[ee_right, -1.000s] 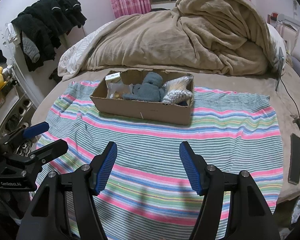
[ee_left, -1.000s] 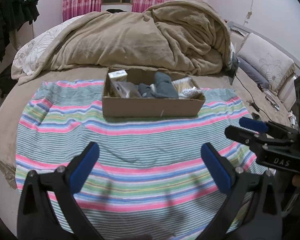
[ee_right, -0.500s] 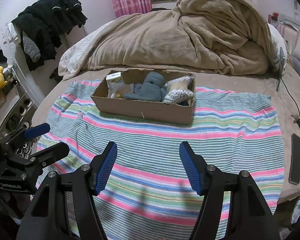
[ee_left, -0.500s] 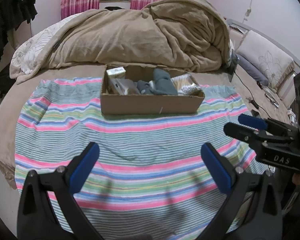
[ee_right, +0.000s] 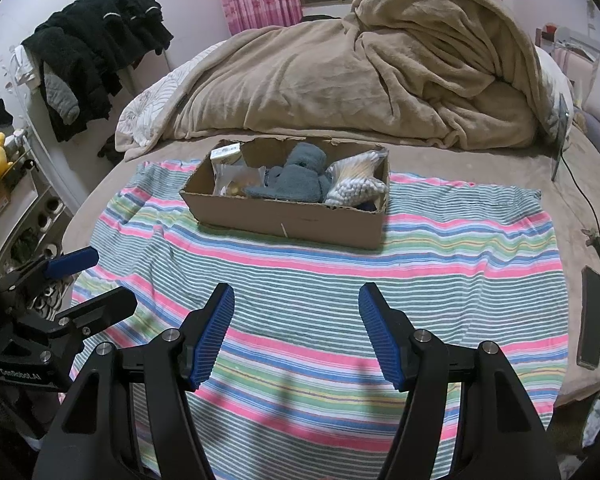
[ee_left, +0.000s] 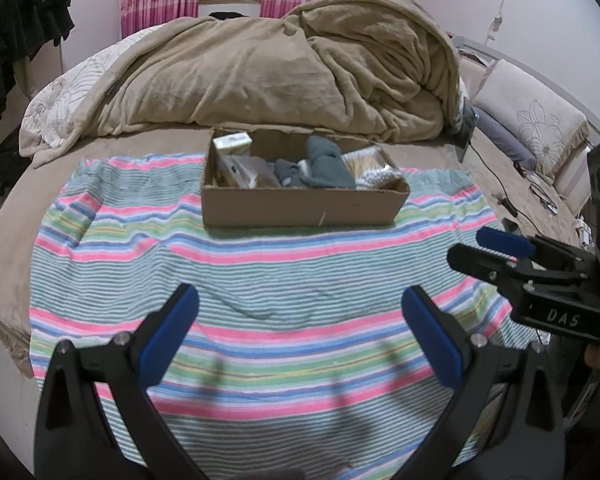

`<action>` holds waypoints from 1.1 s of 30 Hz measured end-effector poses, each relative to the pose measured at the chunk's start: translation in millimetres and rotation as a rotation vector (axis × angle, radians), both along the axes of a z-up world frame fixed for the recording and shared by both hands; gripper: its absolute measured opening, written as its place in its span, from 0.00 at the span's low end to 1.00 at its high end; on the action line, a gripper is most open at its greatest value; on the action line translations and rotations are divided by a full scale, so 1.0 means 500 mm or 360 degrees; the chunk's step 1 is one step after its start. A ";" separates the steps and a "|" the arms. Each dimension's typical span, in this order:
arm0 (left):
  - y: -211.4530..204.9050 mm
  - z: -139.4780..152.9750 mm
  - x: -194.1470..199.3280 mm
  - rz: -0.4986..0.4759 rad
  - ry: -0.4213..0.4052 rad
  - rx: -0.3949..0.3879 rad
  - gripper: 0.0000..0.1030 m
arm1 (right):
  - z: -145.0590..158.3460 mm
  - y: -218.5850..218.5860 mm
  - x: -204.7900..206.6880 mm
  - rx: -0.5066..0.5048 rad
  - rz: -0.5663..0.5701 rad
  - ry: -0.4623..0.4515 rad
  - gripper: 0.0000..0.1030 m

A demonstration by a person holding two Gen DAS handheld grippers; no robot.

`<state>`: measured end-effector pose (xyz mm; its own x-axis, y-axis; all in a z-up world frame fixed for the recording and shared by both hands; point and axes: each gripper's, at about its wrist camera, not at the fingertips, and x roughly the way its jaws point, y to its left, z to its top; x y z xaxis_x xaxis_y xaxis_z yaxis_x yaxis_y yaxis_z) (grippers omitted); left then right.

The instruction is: Organize objects

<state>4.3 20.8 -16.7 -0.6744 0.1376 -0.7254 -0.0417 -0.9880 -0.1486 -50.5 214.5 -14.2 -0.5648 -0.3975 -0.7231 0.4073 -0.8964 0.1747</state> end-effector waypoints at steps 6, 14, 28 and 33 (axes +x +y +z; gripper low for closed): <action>-0.005 0.001 0.002 0.0006 0.0001 -0.0002 0.99 | 0.001 -0.002 0.001 0.0000 0.0002 0.0001 0.66; -0.005 0.002 0.003 0.0006 0.0002 -0.0002 0.99 | 0.001 -0.004 0.003 0.0002 0.0006 0.0001 0.66; -0.010 0.001 0.002 0.0010 -0.0001 -0.0002 0.99 | 0.002 -0.006 0.002 0.0003 0.0005 -0.0003 0.66; -0.010 0.000 0.002 0.0011 -0.0001 -0.0002 0.99 | 0.001 -0.006 0.001 0.0003 0.0005 -0.0002 0.66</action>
